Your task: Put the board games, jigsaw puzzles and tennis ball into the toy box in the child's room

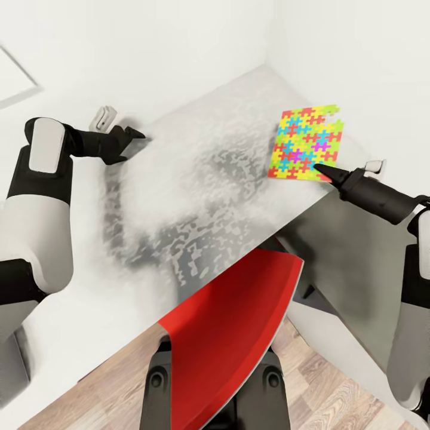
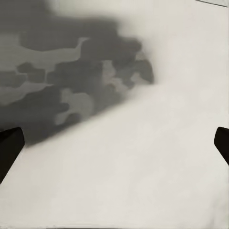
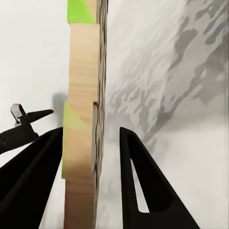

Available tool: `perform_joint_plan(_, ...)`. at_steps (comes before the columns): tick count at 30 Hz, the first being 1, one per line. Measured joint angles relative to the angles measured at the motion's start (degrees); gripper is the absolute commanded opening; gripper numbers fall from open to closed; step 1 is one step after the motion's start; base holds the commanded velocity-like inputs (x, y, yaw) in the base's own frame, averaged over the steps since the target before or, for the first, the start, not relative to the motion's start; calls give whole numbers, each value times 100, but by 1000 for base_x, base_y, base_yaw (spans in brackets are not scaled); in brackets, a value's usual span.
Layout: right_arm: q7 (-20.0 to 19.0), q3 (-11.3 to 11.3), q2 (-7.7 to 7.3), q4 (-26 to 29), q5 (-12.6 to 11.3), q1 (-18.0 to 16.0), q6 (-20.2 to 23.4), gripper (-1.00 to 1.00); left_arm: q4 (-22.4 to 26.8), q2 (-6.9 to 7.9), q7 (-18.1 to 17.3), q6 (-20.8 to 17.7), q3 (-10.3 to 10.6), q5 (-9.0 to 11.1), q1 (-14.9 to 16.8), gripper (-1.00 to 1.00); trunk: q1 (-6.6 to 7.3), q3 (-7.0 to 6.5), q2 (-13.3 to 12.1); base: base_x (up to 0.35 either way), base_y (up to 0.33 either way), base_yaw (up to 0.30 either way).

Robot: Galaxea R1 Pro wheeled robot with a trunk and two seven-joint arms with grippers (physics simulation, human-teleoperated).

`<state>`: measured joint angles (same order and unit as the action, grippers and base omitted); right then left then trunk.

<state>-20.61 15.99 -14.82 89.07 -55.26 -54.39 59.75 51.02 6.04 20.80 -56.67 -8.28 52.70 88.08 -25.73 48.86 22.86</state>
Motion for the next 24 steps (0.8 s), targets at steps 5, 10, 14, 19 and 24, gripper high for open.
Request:
perform_joint_plan(5, 164, -22, 12, 8, -75, -24, 1, -100, -66, -1, -7, 27, -13, -35, -17, 100, 0, -37, 0, 0, 0, 35)
perform_joint_plan(10, 249, -27, 19, 17, -306, -33, 1, -100, -107, -7, 3, 27, -33, -61, -9, 100, 0, -52, 0, 0, 0, 13)
perform_joint_plan(14, 276, -26, 19, 26, -415, -30, 1, -100, -90, -48, 21, 9, -41, -181, -8, 100, 0, -56, 0, 0, 0, 5)
perform_joint_plan(19, 287, -18, 1, 96, -471, -10, 1, -100, -79, -143, 37, 3, -44, -230, -10, 100, 0, -59, 0, 0, 0, 2)
perform_joint_plan(24, 296, -44, -20, 198, -492, 41, 1, -100, -150, -246, 21, -22, -155, -82, -17, 100, 0, -83, 0, 0, 0, 0)
